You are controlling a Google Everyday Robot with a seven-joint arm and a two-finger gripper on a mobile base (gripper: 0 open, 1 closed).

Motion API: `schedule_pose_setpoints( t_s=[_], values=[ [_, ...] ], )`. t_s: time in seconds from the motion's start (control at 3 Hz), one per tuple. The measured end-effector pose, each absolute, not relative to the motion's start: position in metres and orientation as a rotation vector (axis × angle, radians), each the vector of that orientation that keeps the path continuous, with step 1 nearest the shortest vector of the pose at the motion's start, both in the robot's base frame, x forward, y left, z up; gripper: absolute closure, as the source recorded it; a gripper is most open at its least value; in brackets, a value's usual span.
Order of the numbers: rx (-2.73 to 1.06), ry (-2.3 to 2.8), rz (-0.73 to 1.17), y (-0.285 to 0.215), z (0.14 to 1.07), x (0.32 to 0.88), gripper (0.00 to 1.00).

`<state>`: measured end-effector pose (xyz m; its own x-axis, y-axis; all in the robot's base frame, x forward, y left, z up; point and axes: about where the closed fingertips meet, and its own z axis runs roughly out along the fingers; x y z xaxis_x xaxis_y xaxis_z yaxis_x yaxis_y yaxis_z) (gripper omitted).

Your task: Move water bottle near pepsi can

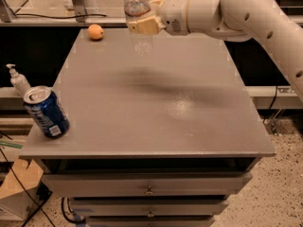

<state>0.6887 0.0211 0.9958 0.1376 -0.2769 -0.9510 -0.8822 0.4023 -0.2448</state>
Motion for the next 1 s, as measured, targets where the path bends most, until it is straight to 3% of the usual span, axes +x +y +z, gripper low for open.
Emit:
schedule_pose_setpoints(
  t_s=[1.0],
  values=[
    [-1.177, 1.383, 0.732, 0.052, 0.996, 0.661, 1.00]
  ],
)
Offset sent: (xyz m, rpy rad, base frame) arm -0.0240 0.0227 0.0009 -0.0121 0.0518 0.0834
